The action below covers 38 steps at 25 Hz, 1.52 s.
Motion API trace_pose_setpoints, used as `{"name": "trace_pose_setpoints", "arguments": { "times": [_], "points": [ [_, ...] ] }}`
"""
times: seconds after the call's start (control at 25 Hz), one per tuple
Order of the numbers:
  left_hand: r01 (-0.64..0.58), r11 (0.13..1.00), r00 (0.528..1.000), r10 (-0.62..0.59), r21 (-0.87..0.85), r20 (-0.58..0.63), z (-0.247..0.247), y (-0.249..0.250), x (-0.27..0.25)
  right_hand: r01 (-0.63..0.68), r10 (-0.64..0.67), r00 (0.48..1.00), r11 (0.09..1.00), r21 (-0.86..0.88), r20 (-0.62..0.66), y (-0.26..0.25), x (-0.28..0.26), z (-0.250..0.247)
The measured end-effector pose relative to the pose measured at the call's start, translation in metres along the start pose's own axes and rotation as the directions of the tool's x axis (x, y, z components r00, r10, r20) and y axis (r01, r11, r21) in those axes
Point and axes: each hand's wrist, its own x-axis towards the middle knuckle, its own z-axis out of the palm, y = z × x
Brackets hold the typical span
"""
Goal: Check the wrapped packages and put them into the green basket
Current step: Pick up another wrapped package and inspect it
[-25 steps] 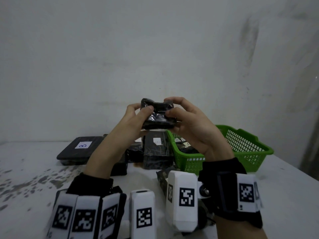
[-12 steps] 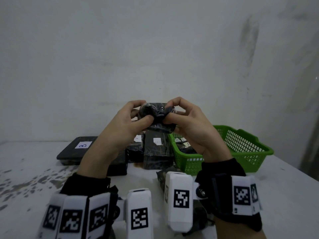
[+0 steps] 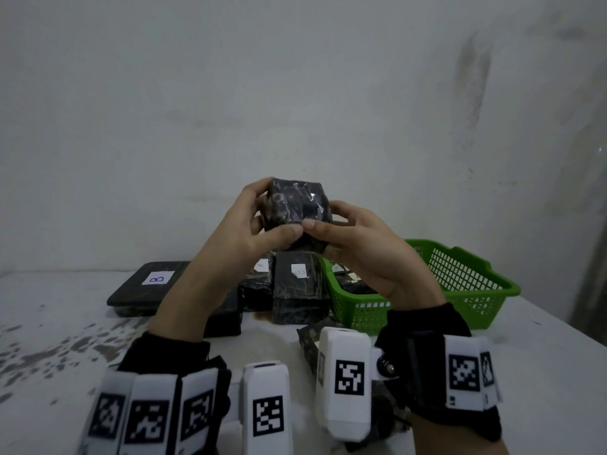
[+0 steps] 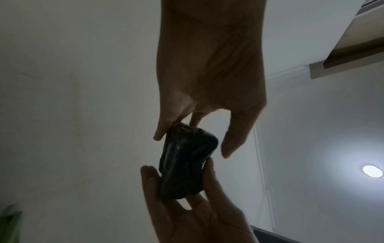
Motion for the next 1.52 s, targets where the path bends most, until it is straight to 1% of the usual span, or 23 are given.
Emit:
{"name": "trace_pose_setpoints", "arguments": {
  "times": [0.08, 0.2, 0.28, 0.4, 0.56, 0.68, 0.8, 0.84, 0.88, 0.96, 1.0, 1.04, 1.08, 1.16, 1.2, 1.24, 1.32, 1.36, 1.4, 1.52],
  "points": [
    [0.036, 0.999, 0.999, -0.036, -0.001, -0.012, 0.0015, 0.0011, -0.0009, -0.004, 0.004, 1.0, 1.0, -0.021, 0.016, -0.0001, -0.0014, -0.0019],
    [0.045, 0.998, 0.998, -0.044, 0.043, -0.036, 0.0033, -0.0015, -0.0008, 0.015, -0.014, 0.999, 0.999, -0.029, 0.048, -0.0015, -0.0029, -0.0018],
    [0.058, 0.997, 0.997, -0.055, 0.058, -0.054, 0.0029, -0.0045, 0.0014, 0.017, -0.015, 0.999, 0.999, -0.044, 0.036, -0.0009, -0.0021, -0.0017],
    [0.078, 0.995, 0.996, -0.076, 0.055, -0.044, 0.0022, -0.0058, 0.0038, 0.017, -0.017, 1.0, 0.995, -0.098, -0.003, 0.0001, 0.0, -0.0017],
    [0.033, 0.995, 0.999, -0.029, 0.092, -0.045, 0.0011, -0.0054, 0.003, 0.059, -0.066, 0.997, 0.987, -0.149, -0.038, 0.0001, -0.0001, 0.0022],
    [0.001, 0.995, 0.998, 0.006, 0.102, -0.067, 0.0008, -0.0054, 0.0028, 0.109, -0.115, 0.993, 0.985, -0.136, -0.037, 0.0003, 0.0002, 0.0026],
    [-0.046, 0.969, 0.996, 0.062, 0.242, -0.058, 0.0002, -0.0063, 0.0028, 0.176, -0.19, 0.978, 0.971, -0.16, -0.081, 0.001, 0.0032, 0.0006],
    [-0.045, 0.97, 0.994, 0.068, 0.24, -0.085, -0.0003, -0.0066, 0.0028, 0.196, -0.213, 0.972, 0.967, -0.16, -0.097, 0.0014, 0.0043, 0.0003],
    [-0.037, 0.981, 0.991, 0.062, 0.193, -0.123, -0.0004, -0.0062, 0.0029, 0.2, -0.215, 0.97, 0.971, -0.132, -0.112, 0.0026, 0.0054, -0.0006],
    [-0.022, 1.0, 0.984, 0.025, 0.018, -0.174, -0.0006, -0.0036, 0.0029, 0.138, -0.145, 0.982, 0.988, -0.07, -0.122, 0.0046, 0.0064, -0.0019],
    [-0.019, 0.998, 0.985, 0.01, -0.052, -0.172, -0.0001, -0.0016, 0.0025, 0.086, -0.093, 0.99, 0.994, -0.073, -0.106, 0.0049, 0.0062, -0.001],
    [-0.016, 0.997, 0.988, 0.004, -0.077, -0.154, 0.0007, -0.0008, 0.0018, 0.039, -0.044, 0.996, 0.997, -0.073, -0.072, 0.005, 0.0056, 0.0],
    [-0.014, 0.999, 0.991, 0.008, -0.046, -0.136, 0.0009, -0.0015, 0.0016, 0.015, -0.017, 0.999, 0.998, -0.057, -0.033, 0.0047, 0.0047, 0.0012],
    [-0.02, 0.995, 0.996, 0.028, 0.094, -0.086, 0.001, -0.0021, 0.0009, 0.012, -0.012, 1.0, 1.0, -0.008, 0.016, 0.0033, 0.0031, 0.0035],
    [-0.018, 0.991, 0.999, 0.025, 0.133, -0.045, 0.0008, -0.0021, 0.0001, 0.019, -0.019, 1.0, 1.0, 0.003, 0.018, 0.003, 0.0026, 0.004],
    [-0.006, 0.991, 1.0, 0.005, 0.133, 0.006, 0.0, -0.0019, -0.001, 0.027, -0.027, 1.0, 1.0, 0.003, 0.008, 0.0033, 0.0027, 0.0033],
    [0.068, 0.996, 0.99, -0.073, 0.051, 0.123, 0.0, 0.0012, -0.0036, 0.029, -0.03, 0.999, 0.999, -0.03, -0.04, 0.0043, 0.0037, -0.0013],
    [0.1, 0.995, 0.983, -0.102, 0.017, 0.152, -0.0004, 0.0021, -0.0046, 0.027, -0.029, 0.997, 0.999, -0.045, -0.064, 0.0043, 0.0038, -0.0035],
    [0.108, 0.994, 0.984, -0.108, 0.005, 0.144, -0.0007, 0.0018, -0.0045, 0.026, -0.03, 0.996, 0.998, -0.049, -0.078, 0.0041, 0.0037, -0.0051],
    [0.053, 0.998, 0.998, -0.054, 0.045, 0.012, 0.0, -0.0016, -0.0021, 0.043, -0.049, 0.995, 0.997, -0.06, -0.088, 0.0028, 0.0017, -0.0036]
  ]
}}
